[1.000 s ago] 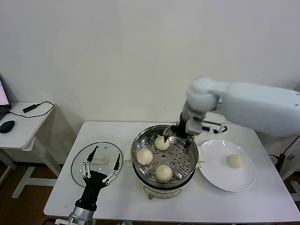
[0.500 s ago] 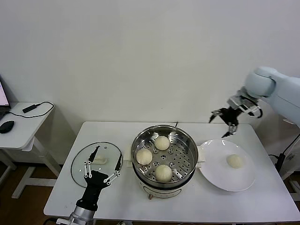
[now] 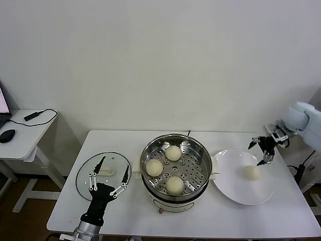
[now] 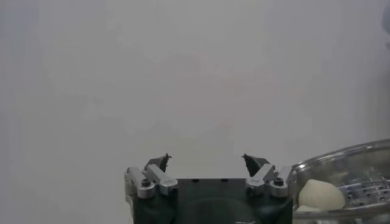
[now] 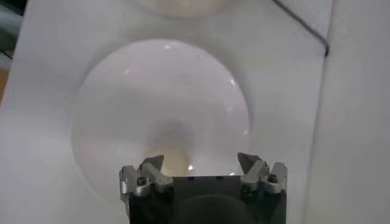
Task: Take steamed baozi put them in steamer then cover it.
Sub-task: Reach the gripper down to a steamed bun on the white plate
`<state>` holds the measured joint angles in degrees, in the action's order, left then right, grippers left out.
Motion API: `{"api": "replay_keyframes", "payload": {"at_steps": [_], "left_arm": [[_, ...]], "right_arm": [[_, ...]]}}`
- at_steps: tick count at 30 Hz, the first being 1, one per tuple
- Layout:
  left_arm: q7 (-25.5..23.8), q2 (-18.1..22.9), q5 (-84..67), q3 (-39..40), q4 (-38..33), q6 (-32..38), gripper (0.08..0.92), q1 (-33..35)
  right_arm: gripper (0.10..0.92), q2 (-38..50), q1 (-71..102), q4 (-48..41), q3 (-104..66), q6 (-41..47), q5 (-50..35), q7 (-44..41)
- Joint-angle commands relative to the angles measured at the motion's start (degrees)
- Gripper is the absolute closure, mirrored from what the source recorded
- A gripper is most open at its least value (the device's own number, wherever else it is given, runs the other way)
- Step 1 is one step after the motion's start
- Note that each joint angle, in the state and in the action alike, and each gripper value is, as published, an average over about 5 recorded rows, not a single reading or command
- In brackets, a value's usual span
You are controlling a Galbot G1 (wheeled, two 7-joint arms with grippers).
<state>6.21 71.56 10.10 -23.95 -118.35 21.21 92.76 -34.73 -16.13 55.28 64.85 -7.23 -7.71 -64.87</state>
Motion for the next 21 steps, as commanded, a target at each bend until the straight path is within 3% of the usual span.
{"api": "replay_keyframes", "payload": {"at_steps": [1, 21], "left_arm": [[0.06, 0.02, 0.08, -0.21, -0.32, -0.03, 0.177, 0.35], [0.81, 0.32, -0.21, -1.68, -0.55, -0.59, 0.177, 0.57]], "right_arm": [[0.203, -0.59, 8.58, -4.45, -2.70, 2.24, 1.36, 4.07], [0.214, -3.34, 11.27, -7.04, -4.95, 3.99, 0.22, 5.65]]}}
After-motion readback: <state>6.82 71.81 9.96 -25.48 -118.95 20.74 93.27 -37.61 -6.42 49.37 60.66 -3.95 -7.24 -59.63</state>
